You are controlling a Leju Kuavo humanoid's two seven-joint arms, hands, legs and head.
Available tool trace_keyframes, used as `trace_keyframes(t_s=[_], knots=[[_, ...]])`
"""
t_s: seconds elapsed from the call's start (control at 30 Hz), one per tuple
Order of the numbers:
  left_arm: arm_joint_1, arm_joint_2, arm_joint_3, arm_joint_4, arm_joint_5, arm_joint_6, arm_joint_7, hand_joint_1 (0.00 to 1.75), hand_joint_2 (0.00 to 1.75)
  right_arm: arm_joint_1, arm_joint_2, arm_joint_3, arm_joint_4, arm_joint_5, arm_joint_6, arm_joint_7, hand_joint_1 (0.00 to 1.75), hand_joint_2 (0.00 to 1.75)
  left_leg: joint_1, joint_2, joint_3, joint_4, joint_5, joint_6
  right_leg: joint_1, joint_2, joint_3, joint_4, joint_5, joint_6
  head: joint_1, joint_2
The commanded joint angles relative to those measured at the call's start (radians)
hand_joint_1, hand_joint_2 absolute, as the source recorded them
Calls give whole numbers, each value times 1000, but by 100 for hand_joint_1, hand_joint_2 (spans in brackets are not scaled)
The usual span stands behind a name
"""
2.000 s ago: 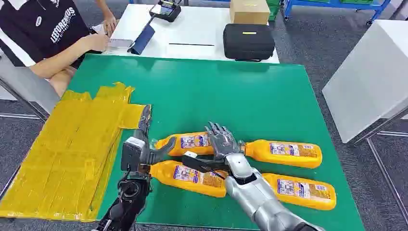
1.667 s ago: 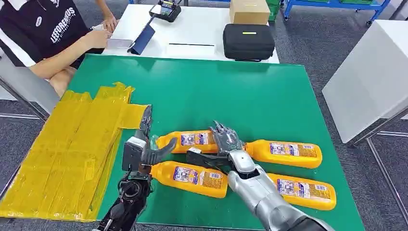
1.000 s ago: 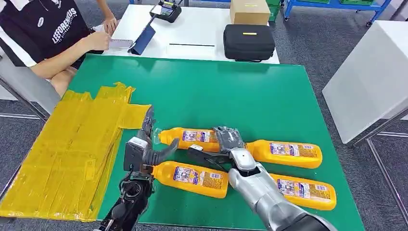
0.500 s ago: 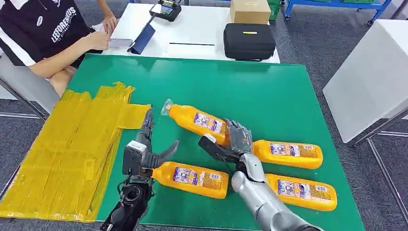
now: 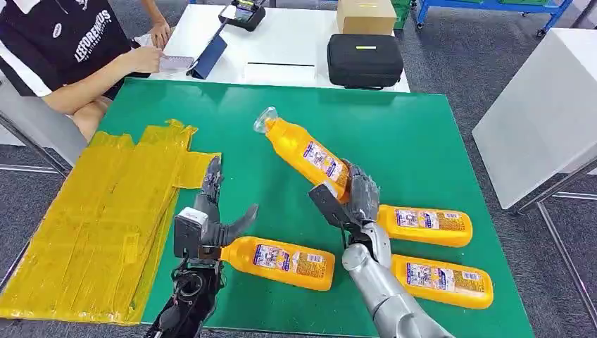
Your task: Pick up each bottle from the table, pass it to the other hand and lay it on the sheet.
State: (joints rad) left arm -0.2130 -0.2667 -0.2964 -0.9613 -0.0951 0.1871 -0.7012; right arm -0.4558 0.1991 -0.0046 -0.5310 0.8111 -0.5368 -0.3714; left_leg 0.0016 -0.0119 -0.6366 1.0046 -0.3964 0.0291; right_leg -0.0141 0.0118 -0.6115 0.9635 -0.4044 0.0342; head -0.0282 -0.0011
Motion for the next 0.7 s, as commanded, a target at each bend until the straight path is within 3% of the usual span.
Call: trace_keyframes(t_s=[0.03, 0.13, 0.23, 0.4, 0.7], knots=[[-150, 20, 17, 166, 47, -215, 68, 0, 175, -2, 27, -9, -45, -100, 88, -102, 175, 175, 0, 0, 2, 0, 0, -1, 0, -2, 2, 0, -1, -1, 0, 0], [-153, 19, 18, 166, 47, -216, 70, 0, 175, -1, 29, -8, -46, -100, 86, -102, 175, 175, 0, 1, 2, 0, -1, -1, 0, 0, 2, 0, -1, -1, 0, 0], [-190, 14, 31, 187, 118, -346, 127, 0, 175, -4, 37, 41, -45, -135, 116, -142, 175, 175, 0, 1, 3, 0, -1, -2, 1, 0, 2, 0, -1, -1, 0, 0], [-242, -1, 27, 180, 176, -403, 190, 0, 175, 4, 55, 117, -71, -146, 120, -152, 175, 175, 0, 1, 2, 0, -1, -1, 1, 0, 2, 1, -1, -1, 0, 0], [-245, 2, 13, 157, 238, -399, 234, 0, 175, 16, 69, 221, -75, -121, 124, -108, 175, 175, 0, 1, 3, 0, -2, -2, 1, 0, 3, 0, -2, -2, 0, 0]])
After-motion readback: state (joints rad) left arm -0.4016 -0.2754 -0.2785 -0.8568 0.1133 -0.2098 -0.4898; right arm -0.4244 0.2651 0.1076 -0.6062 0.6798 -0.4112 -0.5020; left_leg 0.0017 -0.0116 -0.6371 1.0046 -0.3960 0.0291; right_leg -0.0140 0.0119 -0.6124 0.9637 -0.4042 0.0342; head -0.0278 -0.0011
